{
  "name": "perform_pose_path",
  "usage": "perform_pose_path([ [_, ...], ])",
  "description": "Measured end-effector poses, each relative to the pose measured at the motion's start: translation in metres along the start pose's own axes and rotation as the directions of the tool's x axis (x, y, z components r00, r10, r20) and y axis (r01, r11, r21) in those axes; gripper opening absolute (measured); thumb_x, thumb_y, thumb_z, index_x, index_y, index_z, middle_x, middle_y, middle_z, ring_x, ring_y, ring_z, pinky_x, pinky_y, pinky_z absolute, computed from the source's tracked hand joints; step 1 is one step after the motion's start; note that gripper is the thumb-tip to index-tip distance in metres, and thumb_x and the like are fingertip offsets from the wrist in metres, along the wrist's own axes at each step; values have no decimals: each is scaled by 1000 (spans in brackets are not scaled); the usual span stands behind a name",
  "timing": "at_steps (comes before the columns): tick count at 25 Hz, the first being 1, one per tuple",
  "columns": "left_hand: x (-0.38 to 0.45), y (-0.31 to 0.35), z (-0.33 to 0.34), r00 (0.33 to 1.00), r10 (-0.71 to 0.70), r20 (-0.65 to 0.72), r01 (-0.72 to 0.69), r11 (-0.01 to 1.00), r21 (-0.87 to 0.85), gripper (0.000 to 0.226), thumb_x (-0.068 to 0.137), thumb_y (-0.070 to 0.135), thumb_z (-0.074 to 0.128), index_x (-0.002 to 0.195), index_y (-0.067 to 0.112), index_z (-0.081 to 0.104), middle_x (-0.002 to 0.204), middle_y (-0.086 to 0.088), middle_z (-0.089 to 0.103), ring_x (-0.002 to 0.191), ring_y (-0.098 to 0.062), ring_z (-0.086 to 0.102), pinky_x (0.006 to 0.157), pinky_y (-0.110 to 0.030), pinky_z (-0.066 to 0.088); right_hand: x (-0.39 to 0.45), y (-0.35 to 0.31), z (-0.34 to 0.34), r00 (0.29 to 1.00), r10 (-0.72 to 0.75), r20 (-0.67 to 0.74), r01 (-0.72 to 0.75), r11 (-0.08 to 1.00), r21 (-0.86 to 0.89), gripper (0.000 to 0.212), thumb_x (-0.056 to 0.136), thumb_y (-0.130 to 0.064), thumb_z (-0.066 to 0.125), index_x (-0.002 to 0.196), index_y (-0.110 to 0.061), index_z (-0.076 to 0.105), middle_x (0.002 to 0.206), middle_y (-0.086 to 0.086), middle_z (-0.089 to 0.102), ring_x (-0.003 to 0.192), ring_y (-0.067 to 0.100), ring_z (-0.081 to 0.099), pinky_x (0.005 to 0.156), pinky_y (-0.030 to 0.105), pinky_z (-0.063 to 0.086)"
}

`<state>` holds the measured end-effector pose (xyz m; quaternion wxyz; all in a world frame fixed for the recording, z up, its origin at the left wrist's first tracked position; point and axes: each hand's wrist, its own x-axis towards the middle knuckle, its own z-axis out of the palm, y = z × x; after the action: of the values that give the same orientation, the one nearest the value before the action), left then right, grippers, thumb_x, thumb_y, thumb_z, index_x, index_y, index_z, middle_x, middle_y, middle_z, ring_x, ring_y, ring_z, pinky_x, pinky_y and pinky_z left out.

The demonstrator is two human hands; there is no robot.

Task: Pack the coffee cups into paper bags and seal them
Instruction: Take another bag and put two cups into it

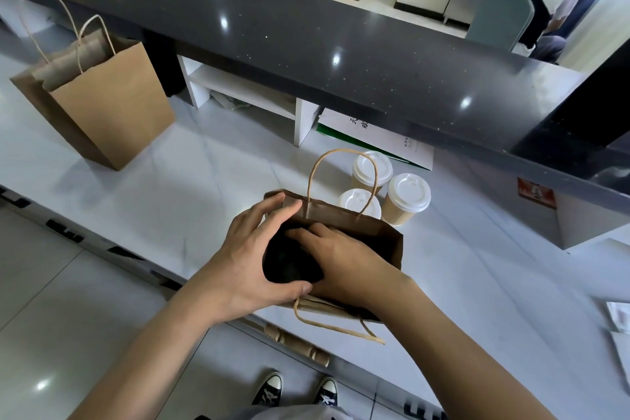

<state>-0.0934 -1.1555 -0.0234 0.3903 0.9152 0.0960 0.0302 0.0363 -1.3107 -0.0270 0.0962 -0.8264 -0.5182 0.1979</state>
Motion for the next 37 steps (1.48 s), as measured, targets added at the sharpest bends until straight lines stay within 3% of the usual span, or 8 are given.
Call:
perform_pose_path([
  [6,3,-1,-2,1000,-1,6,0,1000,11,108,59,72,74,152,57,21,159,36,6,149,2,10,115,-25,21,-40,11,-34,973,69,-220,-6,961,275,38,94,-39,68,131,-34,61,116,-15,64,106,2,62,92,29,52],
  [11,3,-1,-3,1000,12,27,-14,999,47,110,58,75,71,153,57,18,158,38,1,146,10,4,114,-25,22,-67,27,-58,887,247,-390,6,838,545,12,96,-20,69,105,-27,74,92,-16,72,93,7,69,82,16,53],
  [15,4,1,-4,999,9,33,-10,999,41,110,59,73,75,152,59,18,157,40,1,147,8,5,113,-27,25,-67,59,-66,761,368,-534,-21,838,546,14,97,-18,66,96,-29,73,84,-15,73,83,13,70,75,20,54],
  [20,2,2,-6,998,-4,62,0,998,56,109,64,60,87,152,57,23,157,40,-2,145,13,0,112,-20,20,-42,125,-46,636,558,-534,-264,807,529,7,94,-20,68,99,-25,70,92,-11,70,85,4,66,74,26,56],
  [23,2,3,-6,998,-13,68,9,999,52,108,64,59,88,151,58,23,156,42,-3,145,14,-1,112,-21,20,-26,153,-32,599,607,-522,-346,785,514,23,88,-25,76,109,-24,66,110,-2,65,100,16,63,83,30,53],
  [26,1,5,-7,997,-19,69,15,999,51,108,65,58,88,151,58,23,156,42,-3,144,16,-2,111,-20,20,-11,171,-24,640,647,-414,-505,761,408,75,78,-42,86,140,-29,45,142,3,46,128,28,47,104,49,46],
  [28,0,7,-8,997,-23,72,20,999,50,108,65,58,88,150,58,24,156,43,-4,143,17,-3,111,-20,20,-1,179,-22,656,673,-341,-567,738,366,97,76,-50,85,153,-29,30,156,5,34,139,32,38,112,56,38],
  [37,0,9,-9,996,-24,82,18,997,73,106,66,58,87,150,58,23,155,43,-6,142,18,-6,109,-18,20,17,198,-5,642,729,-239,-604,672,427,101,75,-60,81,153,-31,24,156,6,31,137,36,41,110,60,44],
])
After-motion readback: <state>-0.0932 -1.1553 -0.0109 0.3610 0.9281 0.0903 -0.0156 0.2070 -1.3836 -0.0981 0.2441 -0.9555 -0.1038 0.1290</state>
